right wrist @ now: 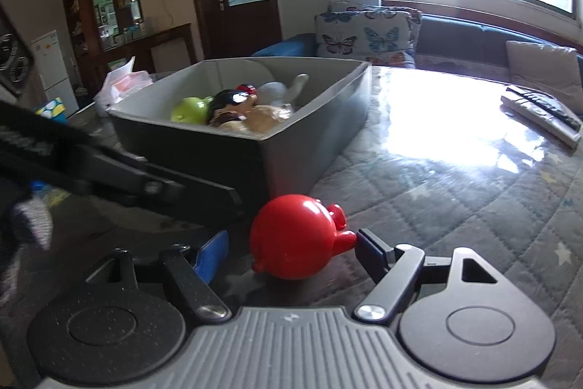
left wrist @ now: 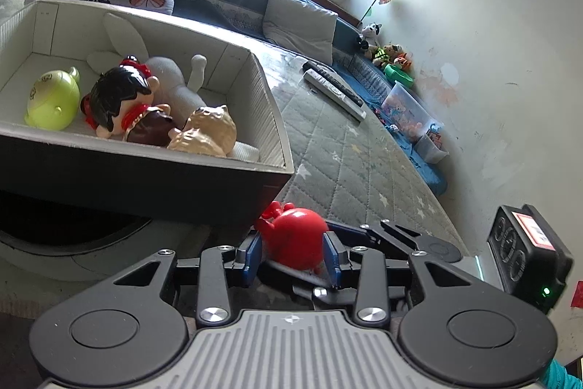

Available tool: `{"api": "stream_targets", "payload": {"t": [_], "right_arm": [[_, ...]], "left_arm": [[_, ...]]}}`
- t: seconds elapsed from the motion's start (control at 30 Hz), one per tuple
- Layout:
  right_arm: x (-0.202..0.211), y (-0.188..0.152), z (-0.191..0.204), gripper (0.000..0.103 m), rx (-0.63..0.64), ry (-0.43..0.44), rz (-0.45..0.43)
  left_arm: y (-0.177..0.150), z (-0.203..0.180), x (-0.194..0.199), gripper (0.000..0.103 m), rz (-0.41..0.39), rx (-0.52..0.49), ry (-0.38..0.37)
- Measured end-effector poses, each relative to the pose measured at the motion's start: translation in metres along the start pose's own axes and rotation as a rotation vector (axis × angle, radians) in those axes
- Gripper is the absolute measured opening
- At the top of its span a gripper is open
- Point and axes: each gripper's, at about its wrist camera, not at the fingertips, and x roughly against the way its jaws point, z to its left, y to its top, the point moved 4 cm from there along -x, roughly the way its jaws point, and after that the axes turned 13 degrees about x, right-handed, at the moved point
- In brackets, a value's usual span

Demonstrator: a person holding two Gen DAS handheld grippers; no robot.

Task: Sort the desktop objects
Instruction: 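Reach both grippers to the red ball toy and close on it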

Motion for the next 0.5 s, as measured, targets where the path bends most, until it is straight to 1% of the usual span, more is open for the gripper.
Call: {"api": "stream_targets", "payload": {"t": [0.2,0.23,0.4,0.5], "right_arm": [[0.01,-0.003,0.016,0.078,0.018,0.038,-0.006],[0.011,-0.003,0.017,0.078,0.023,0.029,-0.003],[0.011,0.0,0.004,0.078,-0.029,-0.007,-0.008],[0.005,0.002,-0.002,0.077,-0.063,0.0,-0.006]], "left_arm": [[-0.005,0.007,0.0,0.039,0.016,0.017,-0.005],[-0.005,0.008,0.0,0.039,0.016,0.024,-0.003],[0.0,0.011,-0.001,0.039,0.018,0.056,-0.019],[0.003,0.01,-0.004,0.039,0.018,0.067,-0.025]]}}
